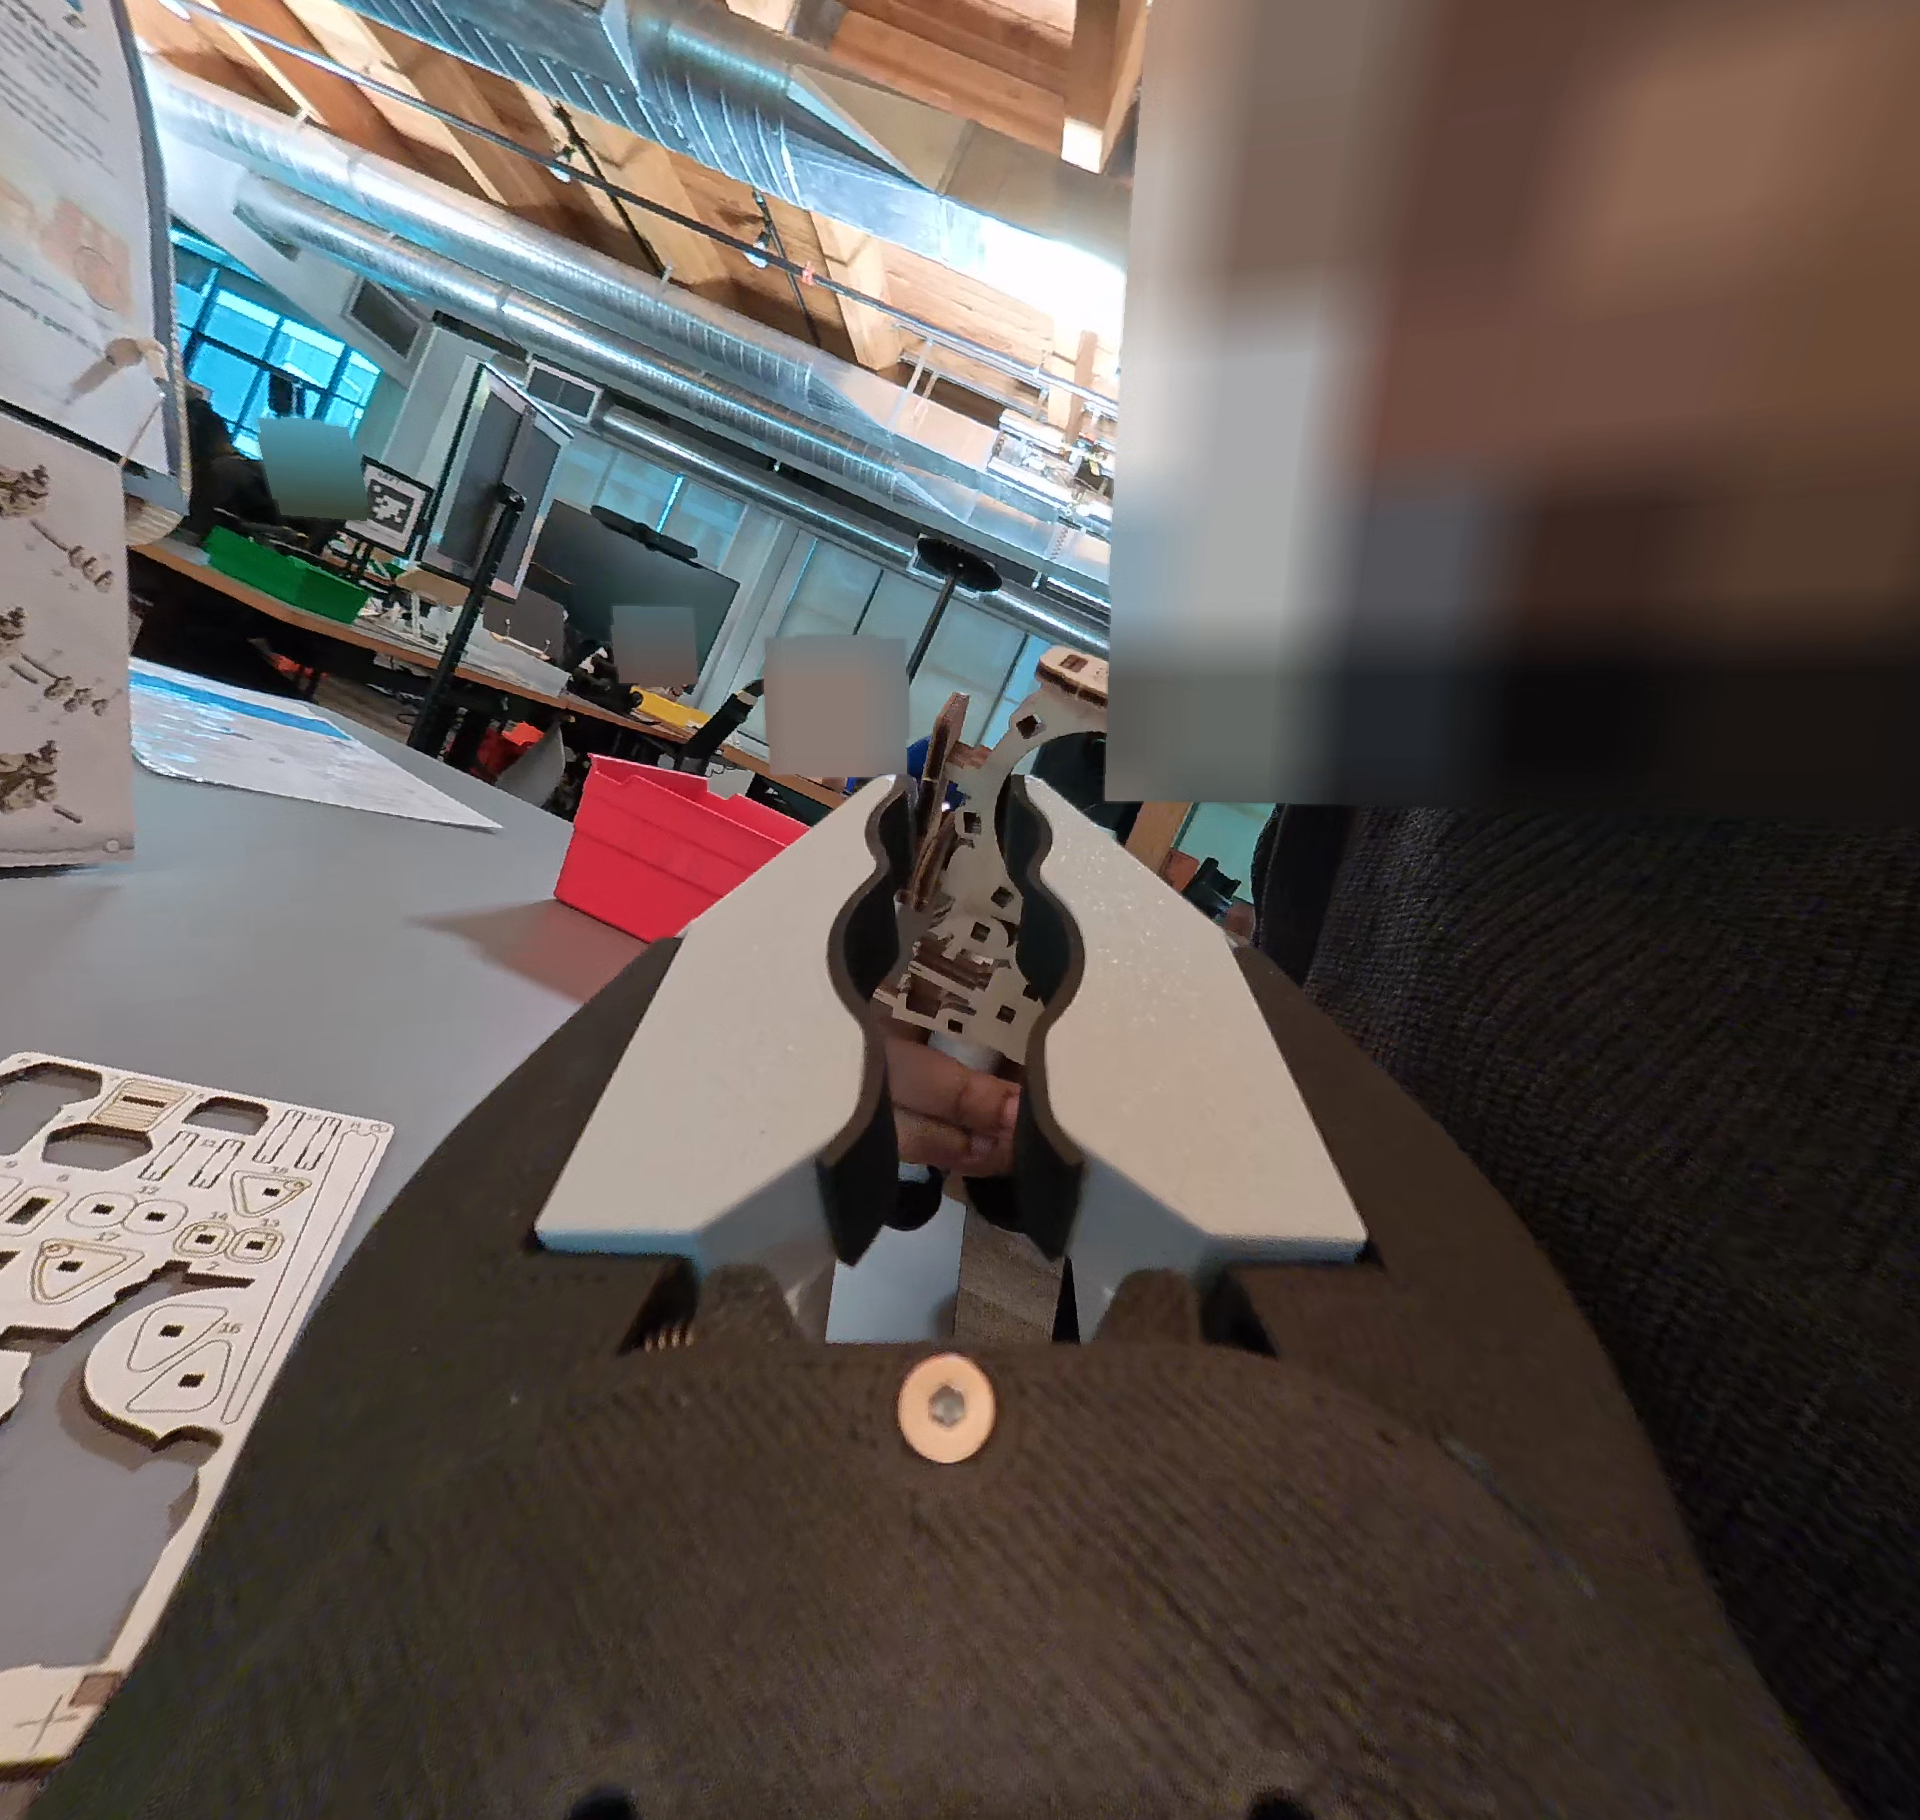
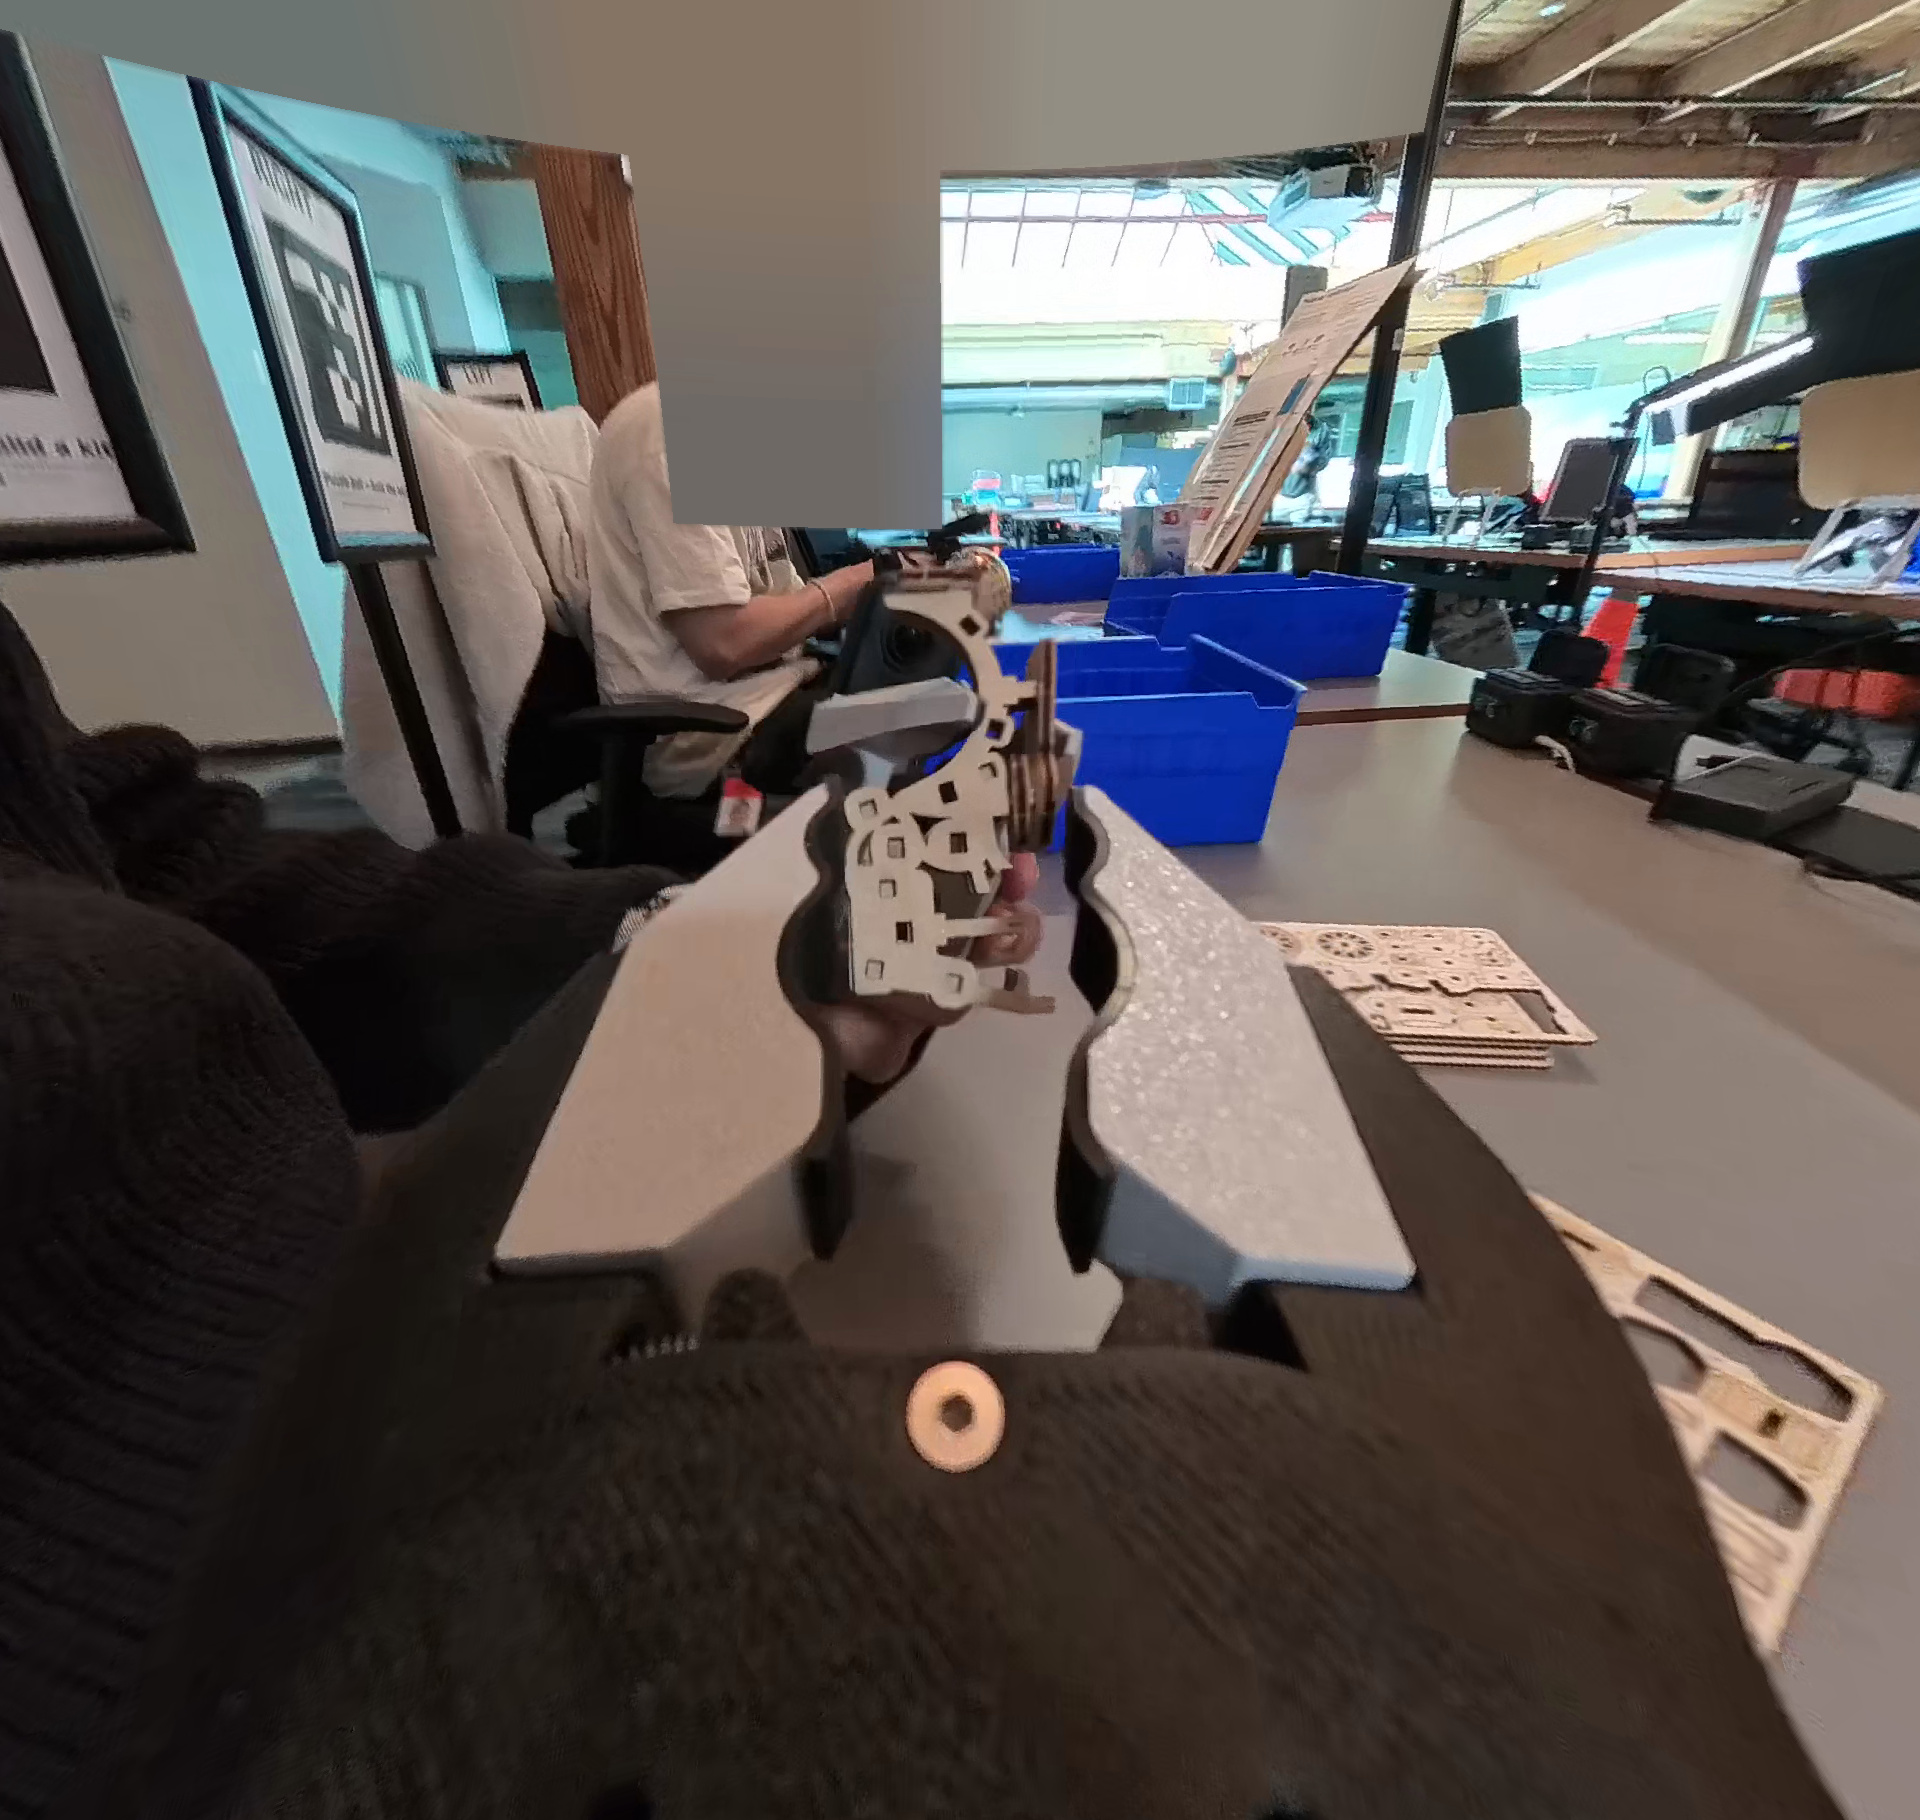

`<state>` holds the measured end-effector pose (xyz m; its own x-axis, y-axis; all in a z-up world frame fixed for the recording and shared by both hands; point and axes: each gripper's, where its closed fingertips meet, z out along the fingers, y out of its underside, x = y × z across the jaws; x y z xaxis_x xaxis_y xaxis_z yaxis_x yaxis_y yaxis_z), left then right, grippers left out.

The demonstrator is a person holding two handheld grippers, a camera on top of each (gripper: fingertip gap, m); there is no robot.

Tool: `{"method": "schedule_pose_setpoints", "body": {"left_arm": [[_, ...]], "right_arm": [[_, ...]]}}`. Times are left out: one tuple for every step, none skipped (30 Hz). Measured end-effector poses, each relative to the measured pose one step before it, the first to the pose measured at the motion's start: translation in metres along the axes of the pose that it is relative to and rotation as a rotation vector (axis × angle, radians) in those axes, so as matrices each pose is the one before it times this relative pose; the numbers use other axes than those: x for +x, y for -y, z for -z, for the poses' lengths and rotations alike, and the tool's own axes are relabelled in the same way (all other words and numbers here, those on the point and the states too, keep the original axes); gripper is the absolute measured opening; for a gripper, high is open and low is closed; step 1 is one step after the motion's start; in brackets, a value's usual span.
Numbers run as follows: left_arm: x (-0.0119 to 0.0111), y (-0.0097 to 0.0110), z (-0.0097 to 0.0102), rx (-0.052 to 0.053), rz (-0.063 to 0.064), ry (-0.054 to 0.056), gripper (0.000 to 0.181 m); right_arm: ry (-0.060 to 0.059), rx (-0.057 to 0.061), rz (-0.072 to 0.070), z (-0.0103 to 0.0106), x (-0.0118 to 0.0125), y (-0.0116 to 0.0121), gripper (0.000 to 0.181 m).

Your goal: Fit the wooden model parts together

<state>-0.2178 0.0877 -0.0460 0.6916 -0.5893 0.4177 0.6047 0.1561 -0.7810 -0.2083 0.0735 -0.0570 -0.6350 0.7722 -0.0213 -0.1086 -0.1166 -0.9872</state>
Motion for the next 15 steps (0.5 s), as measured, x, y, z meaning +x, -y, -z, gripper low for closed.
{"method": "schedule_pose_setpoints", "body": {"left_arm": [[-0.00096, 0.00067, 0.00076, 0.0018, -0.0001, 0.0047, 0.015], [-0.00044, 0.00073, 0.00066, 0.0026, 0.0003, 0.0018, 0.015], [-0.0004, 0.00063, 0.00036, 0.0024, 0.0024, 0.0009, 0.015], [-0.00016, 0.00054, 0.00014, 0.0032, 0.0009, 0.0016, 0.015], [0.00009, 0.00008, -0.00019, 0.0011, 0.0004, -0.0004, 0.015], [0.0005, -0.00067, -0.00036, -0.0021, 0.001, -0.0023, 0.015], [0.00008, -0.00098, -0.0006, -0.0026, 0.0004, -0.0001, 0.016], [0.00007, -0.00103, -0.00057, -0.003, -0.0003, -0.0005, 0.015], [0.00021, -0.00121, -0.00066, -0.0048, 0.0, -0.0006, 0.015], [-0.0001, -0.00127, -0.00062, -0.0053, -0.0015, 0.0008, 0.016], [0.00008, -0.00128, -0.00051, -0.0052, -0.0024, 0.0005, 0.015], [0.00005, -0.00089, -0.00048, -0.0034, -0.0012, 0.0007, 0.016], [0.00006, -0.00029, -0.00038, -0.0011, -0.0024, 0.0018, 0.016], [-0.00042, -0.00022, -0.00024, -0.0006, -0.0023, 0.0049, 0.015], [-0.00057, -0.00058, -0.00016, -0.0036, -0.0033, 0.0054, 0.015]], "right_arm": [[0.003, 0.0215, -0.0345, 0.00134, 0.00189, 0.00332, 0.041], [0.0011, 0.0202, -0.036, 0.00158, 0.00249, 0.0031, 0.041], [0.0024, 0.0134, -0.0351, 0.00124, 0.00242, 0.00203, 0.041], [0.0109, 0.0054, -0.0308, 0.0007, 0.00093, 0.0008, 0.041], [0.0139, -0.0017, -0.0252, -0.00009, -0.00021, -0.00032, 0.041], [0.0092, -0.0058, -0.0188, -0.00043, -0.00031, -0.00119, 0.042], [0.0075, -0.0061, -0.0115, -0.00078, -0.00083, -0.00133, 0.043], [0.0054, -0.0048, -0.0044, -0.00068, -0.00099, -0.00098, 0.043], [-0.0015, -0.0036, 0.0018, -0.00043, -0.00024, -0.00067, 0.041], [-0.006, -0.0034, 0.0064, -0.00003, 0.00041, -0.0005, 0.036], [-0.0075, -0.0043, 0.0076, 0.00025, 0.00093, -0.00063, 0.031], [-0.0099, -0.0037, 0.0054, 0.00042, 0.00163, -0.00052, 0.028], [-0.0069, -0.0019, 0.002, 0.00033, 0.00132, -0.00019, 0.027], [-0.0013, -0.0024, -0.0019, 0.00014, 0.00062, -0.00033, 0.027], [0.0007, -0.0048, -0.0048, -0.00021, 0.00029, -0.00094, 0.028]]}}
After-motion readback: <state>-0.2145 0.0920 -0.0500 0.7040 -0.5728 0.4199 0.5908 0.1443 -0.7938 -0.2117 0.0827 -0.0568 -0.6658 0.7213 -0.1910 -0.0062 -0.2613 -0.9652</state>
